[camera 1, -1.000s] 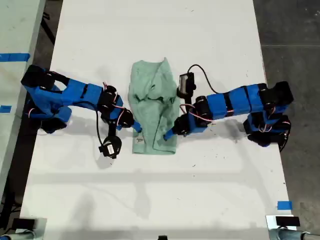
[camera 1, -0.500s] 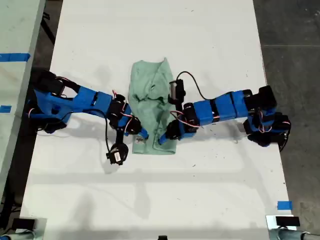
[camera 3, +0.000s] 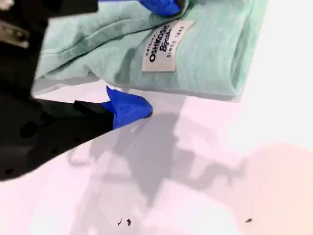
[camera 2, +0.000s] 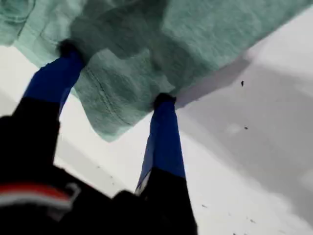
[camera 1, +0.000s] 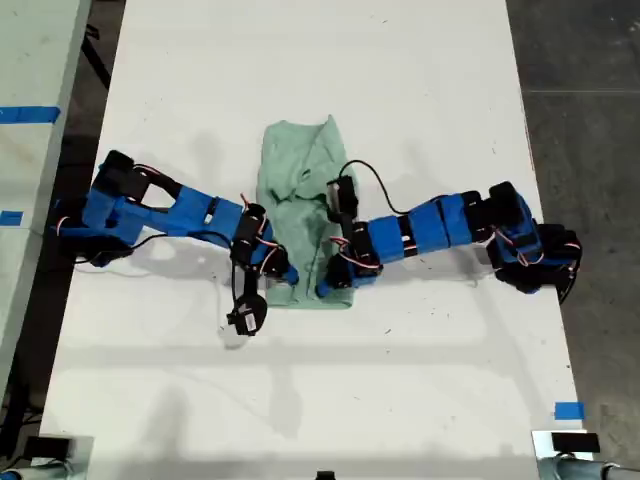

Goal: Fold tshirt

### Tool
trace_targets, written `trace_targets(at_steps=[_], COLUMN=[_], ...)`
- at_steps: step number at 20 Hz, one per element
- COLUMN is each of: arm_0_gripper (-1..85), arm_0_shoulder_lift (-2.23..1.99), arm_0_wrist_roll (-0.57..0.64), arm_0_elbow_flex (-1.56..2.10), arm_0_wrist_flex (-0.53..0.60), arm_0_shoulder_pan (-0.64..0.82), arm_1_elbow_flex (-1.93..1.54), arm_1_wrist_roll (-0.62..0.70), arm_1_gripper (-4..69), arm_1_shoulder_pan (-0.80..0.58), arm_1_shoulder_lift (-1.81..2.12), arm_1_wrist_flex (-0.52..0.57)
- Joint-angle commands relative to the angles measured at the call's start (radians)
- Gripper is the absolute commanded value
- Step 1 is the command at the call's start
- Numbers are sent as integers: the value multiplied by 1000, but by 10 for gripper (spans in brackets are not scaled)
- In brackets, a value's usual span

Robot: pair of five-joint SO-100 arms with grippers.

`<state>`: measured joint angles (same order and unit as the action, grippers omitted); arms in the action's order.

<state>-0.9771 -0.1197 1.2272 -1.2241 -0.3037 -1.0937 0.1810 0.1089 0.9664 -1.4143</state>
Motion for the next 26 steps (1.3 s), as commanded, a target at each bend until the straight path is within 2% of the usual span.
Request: trace_targets(at_steps=[1,2,4,5,8,11,13,15,19,22,26], arm_0_gripper=[161,68,27,0,0,0,0,0,0,0,0], arm_0_shoulder_lift=[25,34,55,66,74,20,-41,-72,-216,-272,-339], arm_0_wrist_roll=[9,-3,2,2,3,8,8,20,83,189,370], arm_0_elbow_flex=[-18,-18,-18,-15,-15,-15,-61,-170,-161,-161,-164], arm_0_wrist_flex=[48,57,84,97,120,106,35,-98,-146,-166,-222], arm_0_shoulder_pan=[21,21,21,21,21,8,-21,-49,-34,57,272], arm_1_elbow_flex=[46,49,54,55,55,91,133,138,138,115,60], arm_1_wrist_roll=[12,15,11,12,17,29,34,32,87,195,368], arm_1_gripper=[193,146,30,10,-19,-17,-17,-17,-17,-17,-17], arm_1_shoulder_pan=[9,9,9,12,18,37,61,81,63,-40,-265], arm_1_shoulder_lift=[-20,-29,-40,-43,-49,-32,15,97,261,342,419], arm_1_wrist_flex=[40,48,54,55,66,49,11,-21,-54,-60,-48])
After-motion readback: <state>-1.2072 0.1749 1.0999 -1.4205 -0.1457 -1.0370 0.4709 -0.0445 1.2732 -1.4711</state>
